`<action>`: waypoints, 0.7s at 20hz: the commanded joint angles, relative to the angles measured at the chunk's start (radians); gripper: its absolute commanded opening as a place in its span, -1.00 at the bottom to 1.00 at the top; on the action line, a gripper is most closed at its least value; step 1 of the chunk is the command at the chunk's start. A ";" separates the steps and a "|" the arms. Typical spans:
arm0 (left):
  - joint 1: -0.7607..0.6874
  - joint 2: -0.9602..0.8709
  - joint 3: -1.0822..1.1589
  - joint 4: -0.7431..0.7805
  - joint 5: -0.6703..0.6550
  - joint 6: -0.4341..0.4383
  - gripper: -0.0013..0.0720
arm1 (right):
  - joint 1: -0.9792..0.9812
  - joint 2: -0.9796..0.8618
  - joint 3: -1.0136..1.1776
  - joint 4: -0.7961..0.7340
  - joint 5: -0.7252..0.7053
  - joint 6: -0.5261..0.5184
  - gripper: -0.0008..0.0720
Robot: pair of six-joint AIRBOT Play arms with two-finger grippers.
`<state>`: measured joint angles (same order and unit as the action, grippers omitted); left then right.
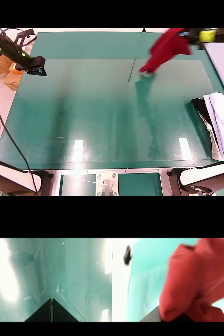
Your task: Fold the shirts.
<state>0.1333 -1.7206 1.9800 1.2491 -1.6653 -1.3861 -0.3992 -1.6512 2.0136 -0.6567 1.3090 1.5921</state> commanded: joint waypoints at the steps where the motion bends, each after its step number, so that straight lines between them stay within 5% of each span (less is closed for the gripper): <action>1: 0.000 0.000 0.000 0.000 -0.002 -0.005 -0.90 | -0.293 0.046 0.018 0.001 0.050 0.064 -0.93; 8: 0.000 0.000 0.000 -0.008 -0.012 -0.021 -0.90 | -0.692 0.077 0.015 -0.060 0.252 0.077 -0.93; 14: 0.000 0.000 0.000 -0.055 -0.024 -0.019 -0.90 | -0.781 0.129 -0.005 -0.413 0.495 0.164 -0.93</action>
<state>0.1329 -1.7206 1.9800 1.2182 -1.6798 -1.4052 -1.1355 -1.5375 2.0205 -0.8783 1.6569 1.7058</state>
